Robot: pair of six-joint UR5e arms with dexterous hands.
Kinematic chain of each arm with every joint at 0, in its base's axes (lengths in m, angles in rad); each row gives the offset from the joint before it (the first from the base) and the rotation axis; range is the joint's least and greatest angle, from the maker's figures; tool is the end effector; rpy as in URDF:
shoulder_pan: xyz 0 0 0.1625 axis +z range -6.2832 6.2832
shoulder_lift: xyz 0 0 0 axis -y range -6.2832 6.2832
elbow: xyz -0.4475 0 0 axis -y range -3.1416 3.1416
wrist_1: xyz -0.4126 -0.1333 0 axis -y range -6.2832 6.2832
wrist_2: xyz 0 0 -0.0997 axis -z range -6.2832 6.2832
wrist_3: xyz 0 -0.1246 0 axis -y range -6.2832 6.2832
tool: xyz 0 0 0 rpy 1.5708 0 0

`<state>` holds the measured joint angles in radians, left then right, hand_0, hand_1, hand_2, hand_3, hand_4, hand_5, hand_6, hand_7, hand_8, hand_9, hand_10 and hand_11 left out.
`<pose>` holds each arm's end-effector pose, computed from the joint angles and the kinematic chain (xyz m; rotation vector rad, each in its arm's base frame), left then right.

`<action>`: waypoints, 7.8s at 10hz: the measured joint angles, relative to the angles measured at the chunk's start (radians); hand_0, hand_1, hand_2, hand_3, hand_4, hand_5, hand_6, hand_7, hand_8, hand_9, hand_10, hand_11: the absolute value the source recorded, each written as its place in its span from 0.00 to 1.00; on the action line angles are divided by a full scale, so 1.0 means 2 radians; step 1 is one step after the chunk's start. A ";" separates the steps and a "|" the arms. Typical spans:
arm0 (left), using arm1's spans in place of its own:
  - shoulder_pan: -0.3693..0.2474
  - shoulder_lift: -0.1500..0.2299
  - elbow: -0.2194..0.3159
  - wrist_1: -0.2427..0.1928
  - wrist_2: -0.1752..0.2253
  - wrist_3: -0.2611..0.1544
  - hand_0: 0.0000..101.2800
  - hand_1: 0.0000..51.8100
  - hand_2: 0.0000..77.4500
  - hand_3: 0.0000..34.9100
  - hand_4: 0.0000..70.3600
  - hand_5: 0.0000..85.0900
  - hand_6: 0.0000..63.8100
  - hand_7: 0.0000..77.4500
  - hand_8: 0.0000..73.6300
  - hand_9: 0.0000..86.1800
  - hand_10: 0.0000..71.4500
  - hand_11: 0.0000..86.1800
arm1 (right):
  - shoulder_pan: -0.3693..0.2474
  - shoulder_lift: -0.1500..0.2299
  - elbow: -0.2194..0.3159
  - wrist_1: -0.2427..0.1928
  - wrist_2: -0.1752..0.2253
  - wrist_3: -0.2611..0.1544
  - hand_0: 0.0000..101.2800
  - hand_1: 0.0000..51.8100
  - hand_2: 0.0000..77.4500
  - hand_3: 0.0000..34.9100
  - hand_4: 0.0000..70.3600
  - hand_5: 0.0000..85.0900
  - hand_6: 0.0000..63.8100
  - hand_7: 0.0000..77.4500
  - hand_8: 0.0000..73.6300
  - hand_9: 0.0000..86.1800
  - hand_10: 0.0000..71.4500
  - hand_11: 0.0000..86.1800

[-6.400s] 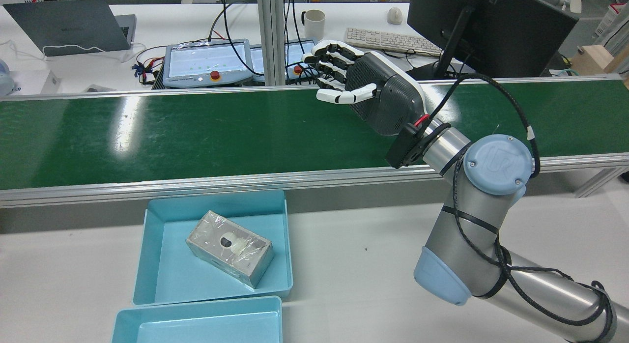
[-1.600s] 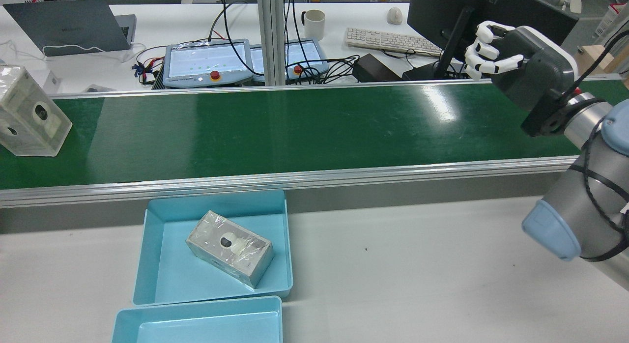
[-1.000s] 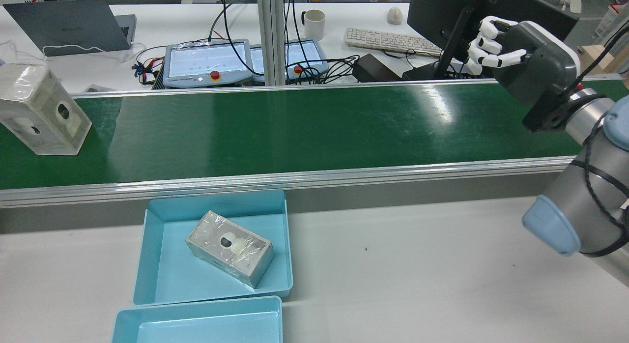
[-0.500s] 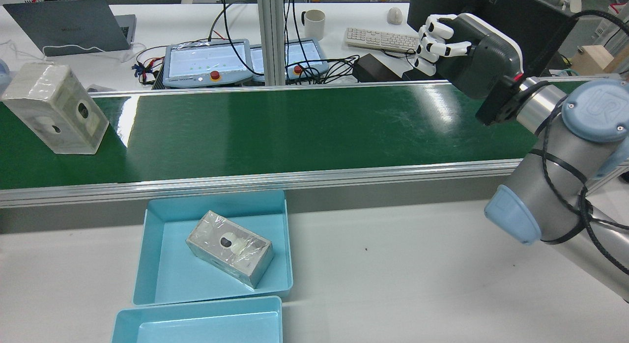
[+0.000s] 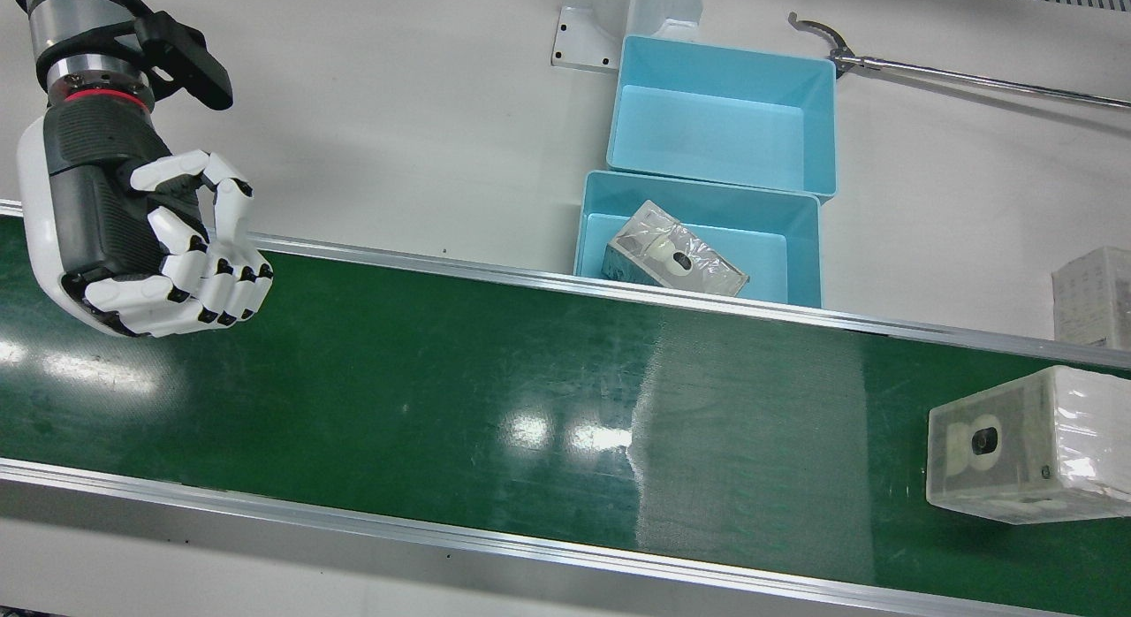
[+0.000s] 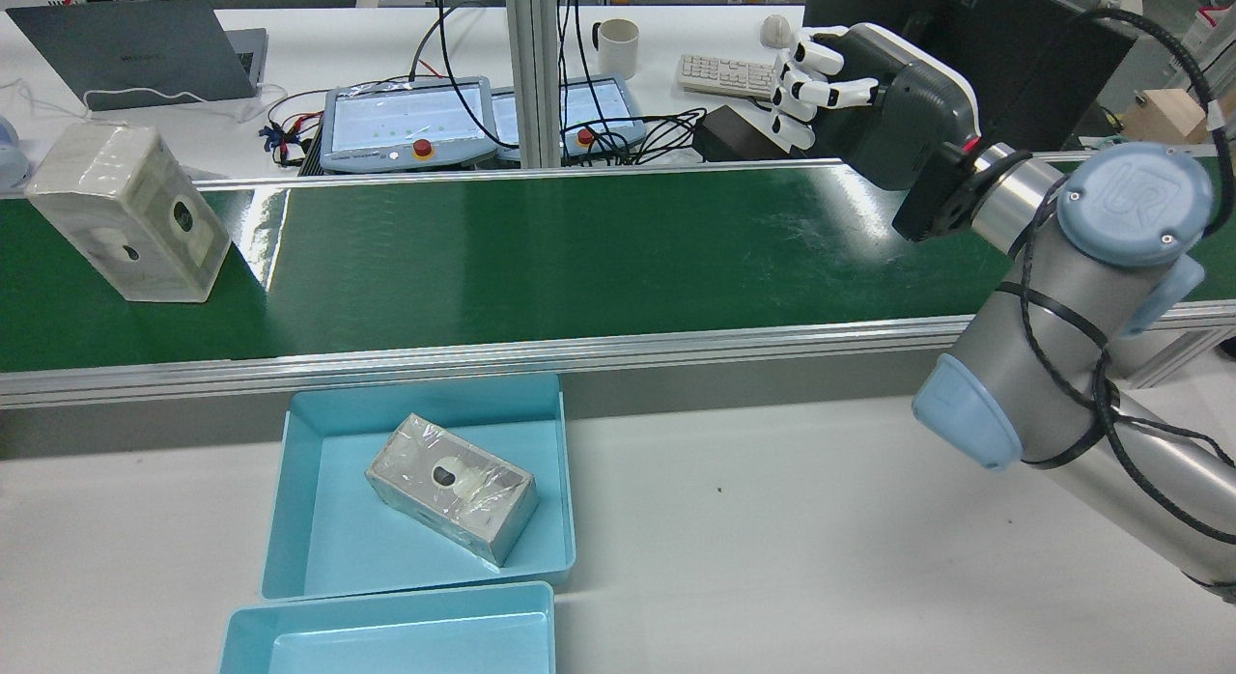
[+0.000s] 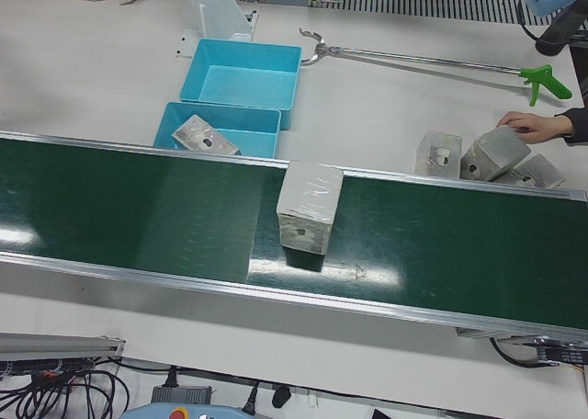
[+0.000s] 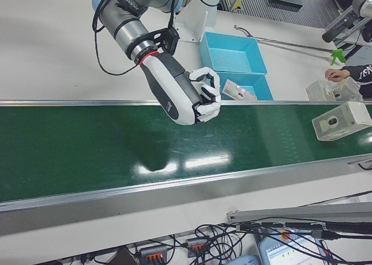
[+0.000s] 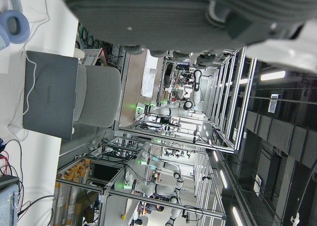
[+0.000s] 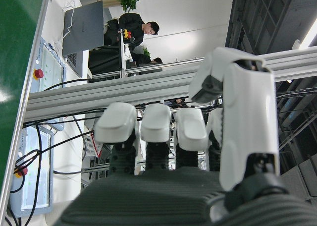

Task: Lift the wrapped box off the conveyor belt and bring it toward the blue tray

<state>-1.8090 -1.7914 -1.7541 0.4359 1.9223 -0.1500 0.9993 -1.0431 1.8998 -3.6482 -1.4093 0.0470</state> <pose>-0.2273 -0.5530 0.5404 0.2961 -2.1440 2.2298 -0.2201 -0.6257 0.2888 -0.6102 -2.3632 1.6973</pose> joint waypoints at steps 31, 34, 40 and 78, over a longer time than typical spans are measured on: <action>0.000 0.000 0.000 0.000 0.000 0.000 0.00 0.00 0.01 0.00 0.00 0.01 0.00 0.00 0.00 0.00 0.00 0.00 | -0.023 0.036 -0.089 0.046 0.015 -0.025 0.59 0.49 0.26 0.01 0.29 0.63 0.79 0.75 0.44 0.51 0.36 0.51; 0.000 0.000 0.000 0.000 0.000 0.000 0.00 0.00 0.01 0.00 0.00 0.01 0.00 0.00 0.00 0.00 0.01 0.00 | -0.039 0.036 -0.118 0.098 0.017 -0.028 0.50 0.27 0.05 0.19 0.17 0.33 0.28 0.28 0.00 0.04 0.00 0.02; 0.000 0.000 0.000 0.000 0.000 0.000 0.00 0.00 0.01 0.00 0.00 0.01 0.00 0.00 0.00 0.00 0.01 0.00 | -0.062 0.037 -0.118 0.107 0.030 -0.034 0.48 0.27 0.06 0.34 0.13 0.31 0.08 0.27 0.00 0.04 0.00 0.02; 0.000 0.000 0.000 0.000 0.000 0.000 0.00 0.00 0.01 0.00 0.00 0.01 0.00 0.00 0.00 0.00 0.00 0.00 | -0.094 0.015 -0.125 0.157 0.079 -0.081 0.50 0.35 0.24 0.58 0.15 0.35 0.07 0.32 0.00 0.07 0.00 0.02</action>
<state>-1.8090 -1.7914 -1.7541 0.4359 1.9223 -0.1500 0.8119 -1.0135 1.6491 -3.3348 -1.2517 -0.1150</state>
